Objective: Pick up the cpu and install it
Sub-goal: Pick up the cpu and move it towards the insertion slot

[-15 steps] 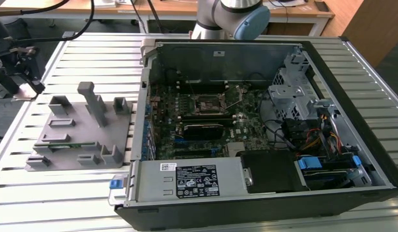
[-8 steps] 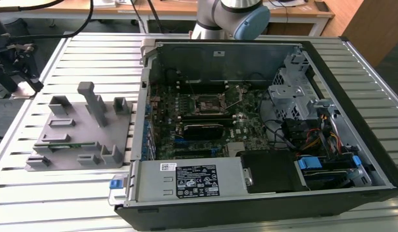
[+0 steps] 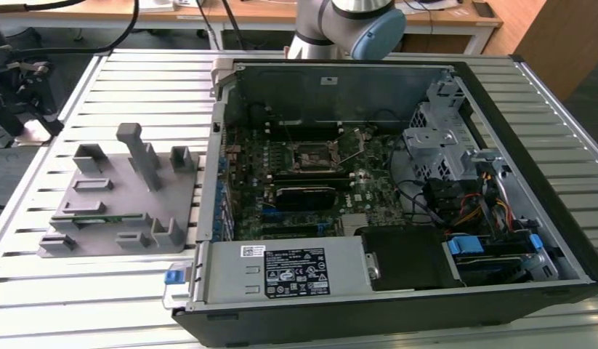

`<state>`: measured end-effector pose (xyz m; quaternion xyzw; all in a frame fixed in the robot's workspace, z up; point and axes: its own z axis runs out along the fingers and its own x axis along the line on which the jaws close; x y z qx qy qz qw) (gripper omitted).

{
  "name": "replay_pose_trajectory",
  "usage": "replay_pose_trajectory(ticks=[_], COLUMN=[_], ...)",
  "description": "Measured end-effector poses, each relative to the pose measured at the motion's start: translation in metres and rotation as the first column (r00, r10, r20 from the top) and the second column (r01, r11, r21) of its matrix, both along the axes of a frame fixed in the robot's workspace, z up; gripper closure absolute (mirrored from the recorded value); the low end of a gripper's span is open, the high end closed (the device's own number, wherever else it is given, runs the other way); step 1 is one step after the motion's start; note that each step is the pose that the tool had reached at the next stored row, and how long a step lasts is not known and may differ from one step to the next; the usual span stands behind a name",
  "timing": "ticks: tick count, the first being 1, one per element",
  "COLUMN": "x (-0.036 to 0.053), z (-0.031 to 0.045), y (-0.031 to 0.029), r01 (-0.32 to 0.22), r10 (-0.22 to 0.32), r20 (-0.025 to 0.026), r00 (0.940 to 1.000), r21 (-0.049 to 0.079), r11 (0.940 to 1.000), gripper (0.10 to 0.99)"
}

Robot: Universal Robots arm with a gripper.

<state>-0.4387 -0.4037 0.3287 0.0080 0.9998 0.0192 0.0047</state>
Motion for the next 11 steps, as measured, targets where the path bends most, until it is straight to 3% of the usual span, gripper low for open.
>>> replay_pose_trajectory(ticks=[11], x=[0.0000], z=[0.0073], y=[0.0003], r01=[0.000], r10=[0.000], r20=[0.0000], r00=[1.0000], r21=[-0.001], r11=[1.0000], gripper=[0.561])
